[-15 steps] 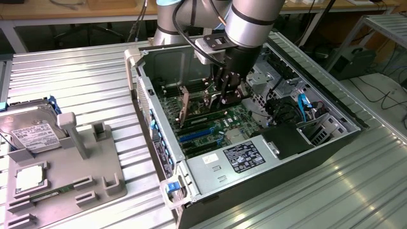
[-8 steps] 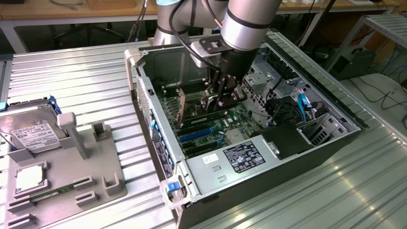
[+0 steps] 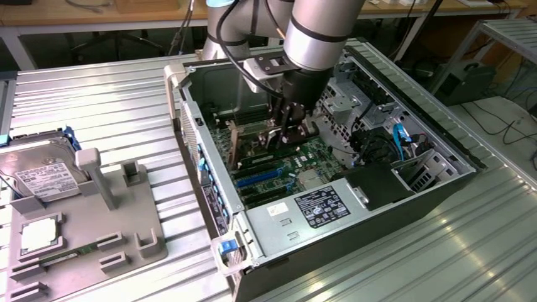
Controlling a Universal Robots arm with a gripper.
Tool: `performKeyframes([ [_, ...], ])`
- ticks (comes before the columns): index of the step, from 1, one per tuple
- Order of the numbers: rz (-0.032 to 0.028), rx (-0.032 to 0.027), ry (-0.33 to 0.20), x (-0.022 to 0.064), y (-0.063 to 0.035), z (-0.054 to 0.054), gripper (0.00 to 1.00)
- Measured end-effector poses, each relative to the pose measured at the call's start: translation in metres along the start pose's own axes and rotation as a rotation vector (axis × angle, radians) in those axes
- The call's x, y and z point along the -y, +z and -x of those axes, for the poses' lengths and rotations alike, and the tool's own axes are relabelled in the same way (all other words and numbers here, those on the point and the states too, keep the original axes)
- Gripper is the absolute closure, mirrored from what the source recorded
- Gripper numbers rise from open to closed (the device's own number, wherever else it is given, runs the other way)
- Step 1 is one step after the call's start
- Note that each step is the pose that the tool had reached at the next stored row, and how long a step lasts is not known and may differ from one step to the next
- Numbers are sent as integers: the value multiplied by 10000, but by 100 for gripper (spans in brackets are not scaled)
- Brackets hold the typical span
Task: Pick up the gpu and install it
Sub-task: 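Insert the gpu into the slot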
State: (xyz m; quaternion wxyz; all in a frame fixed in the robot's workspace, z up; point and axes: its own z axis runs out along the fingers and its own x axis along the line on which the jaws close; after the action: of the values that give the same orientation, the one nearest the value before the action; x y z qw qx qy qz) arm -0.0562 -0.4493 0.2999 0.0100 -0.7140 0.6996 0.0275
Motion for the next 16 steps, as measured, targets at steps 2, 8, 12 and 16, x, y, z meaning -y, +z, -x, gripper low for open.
performKeyframes([
  [2,0,0,23,-16,12,-1,72],
  [8,-1,-6,26,-17,50,-45,72],
  [12,-1,-6,26,-46,97,-74,72],
  [16,-1,-5,25,-68,135,-77,72],
])
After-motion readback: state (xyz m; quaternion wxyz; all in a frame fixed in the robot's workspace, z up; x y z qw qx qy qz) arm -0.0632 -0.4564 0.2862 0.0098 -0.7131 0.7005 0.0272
